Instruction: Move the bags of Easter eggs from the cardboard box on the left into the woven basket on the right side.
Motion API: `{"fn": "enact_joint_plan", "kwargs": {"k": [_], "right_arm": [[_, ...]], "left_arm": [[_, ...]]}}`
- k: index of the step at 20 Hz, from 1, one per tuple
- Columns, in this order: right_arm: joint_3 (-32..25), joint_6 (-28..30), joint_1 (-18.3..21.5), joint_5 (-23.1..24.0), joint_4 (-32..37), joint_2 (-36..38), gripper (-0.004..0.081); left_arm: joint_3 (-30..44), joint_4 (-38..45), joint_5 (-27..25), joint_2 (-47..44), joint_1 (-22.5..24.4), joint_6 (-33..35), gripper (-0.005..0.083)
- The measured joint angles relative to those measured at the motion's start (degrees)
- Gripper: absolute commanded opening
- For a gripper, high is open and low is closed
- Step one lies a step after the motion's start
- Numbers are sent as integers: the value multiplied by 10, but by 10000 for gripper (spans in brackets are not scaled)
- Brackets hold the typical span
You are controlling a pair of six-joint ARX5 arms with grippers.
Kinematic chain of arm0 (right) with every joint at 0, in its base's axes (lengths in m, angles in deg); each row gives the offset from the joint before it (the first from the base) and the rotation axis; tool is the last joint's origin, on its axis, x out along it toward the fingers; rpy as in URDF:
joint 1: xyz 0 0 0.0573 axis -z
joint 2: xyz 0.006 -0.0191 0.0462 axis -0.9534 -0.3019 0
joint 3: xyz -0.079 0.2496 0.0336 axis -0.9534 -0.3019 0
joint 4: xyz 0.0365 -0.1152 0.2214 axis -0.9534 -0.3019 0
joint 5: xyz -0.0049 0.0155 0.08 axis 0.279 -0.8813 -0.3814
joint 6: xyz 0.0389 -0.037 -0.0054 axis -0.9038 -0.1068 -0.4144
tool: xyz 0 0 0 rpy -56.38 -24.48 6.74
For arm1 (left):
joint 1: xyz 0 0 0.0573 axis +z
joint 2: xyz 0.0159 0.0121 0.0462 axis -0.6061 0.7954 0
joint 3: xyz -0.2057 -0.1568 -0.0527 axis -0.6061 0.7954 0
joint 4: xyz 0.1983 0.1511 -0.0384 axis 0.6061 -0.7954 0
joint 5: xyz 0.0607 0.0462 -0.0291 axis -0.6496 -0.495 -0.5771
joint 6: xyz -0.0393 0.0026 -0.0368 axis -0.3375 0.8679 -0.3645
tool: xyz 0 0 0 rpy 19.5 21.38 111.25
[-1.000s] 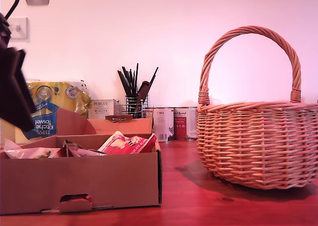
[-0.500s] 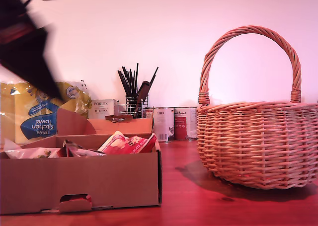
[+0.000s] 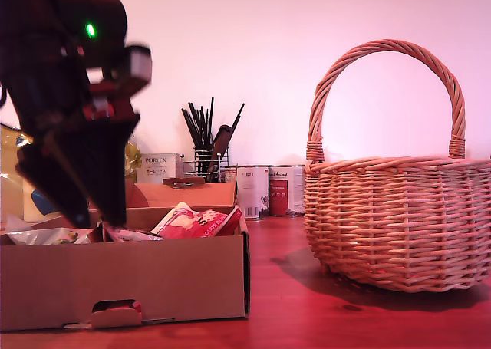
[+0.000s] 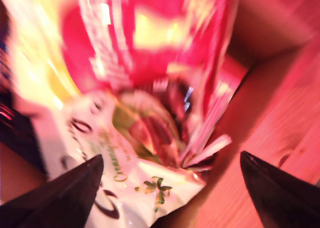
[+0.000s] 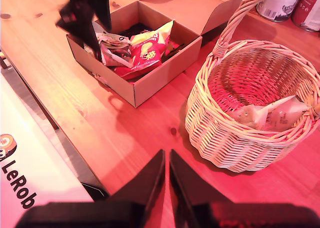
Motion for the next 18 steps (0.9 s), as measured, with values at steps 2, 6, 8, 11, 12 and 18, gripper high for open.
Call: {"fn": "enact_joint_plan", "kwargs": {"k": [2,6,8,11,12,18], "right_arm": [[0,0,0,0,1,0,-13],[0,0,0,0,7,0,-13],[0,0,0,0,13,0,-13],[0,0,0,0,15,0,-13],[0,0,0,0,16,0,-13],[0,0,0,0,16,0,-13]], "left_arm": [[-7,3,-29,11,-3,-1,792],[-9,18,-40,32,-11,-8,792],[-9,32,-41,42,-14,-23,792],[-9,35,-50,56,-14,-28,792],[-9,36,-54,60,-14,-29,792],[-11,45,-64,78,-14,-30,790]]}}
